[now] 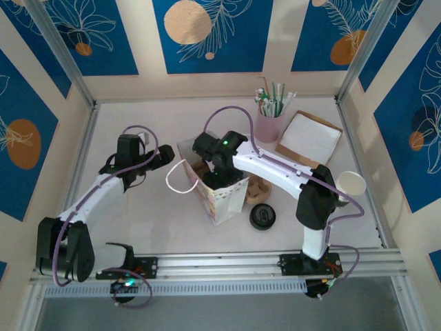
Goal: Pack the takeout coffee
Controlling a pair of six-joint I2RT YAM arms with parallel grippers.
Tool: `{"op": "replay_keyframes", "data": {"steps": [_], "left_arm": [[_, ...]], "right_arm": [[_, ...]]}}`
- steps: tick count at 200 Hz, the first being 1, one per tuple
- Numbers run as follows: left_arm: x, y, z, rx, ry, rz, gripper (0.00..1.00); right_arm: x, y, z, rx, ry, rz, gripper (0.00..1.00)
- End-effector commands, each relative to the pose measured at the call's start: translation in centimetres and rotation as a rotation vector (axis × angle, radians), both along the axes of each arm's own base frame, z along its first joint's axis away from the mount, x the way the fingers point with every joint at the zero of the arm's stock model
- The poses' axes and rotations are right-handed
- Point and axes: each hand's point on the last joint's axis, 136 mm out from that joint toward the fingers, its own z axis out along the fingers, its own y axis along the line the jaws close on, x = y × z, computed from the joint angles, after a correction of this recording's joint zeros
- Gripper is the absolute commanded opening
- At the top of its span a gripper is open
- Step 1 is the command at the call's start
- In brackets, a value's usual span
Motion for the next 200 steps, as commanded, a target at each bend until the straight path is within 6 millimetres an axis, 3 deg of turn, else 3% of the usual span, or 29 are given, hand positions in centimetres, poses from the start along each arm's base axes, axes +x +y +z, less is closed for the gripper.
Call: {"op": "replay_keyframes", "data": {"steps": [1, 200], "left_arm": [[0.3, 0.3, 0.1, 0.016, -0.007, -0.003, 1.0], [0.2, 0.3, -0.2, 0.013, -0.004, -0.003, 1.0]], "right_arm": [[-0.5, -0.9, -1.9, -0.055, 0.055, 0.003, 0.54], [-0.5, -1.0, -3.6, -0.067, 0.088, -0.007, 0.54]]}}
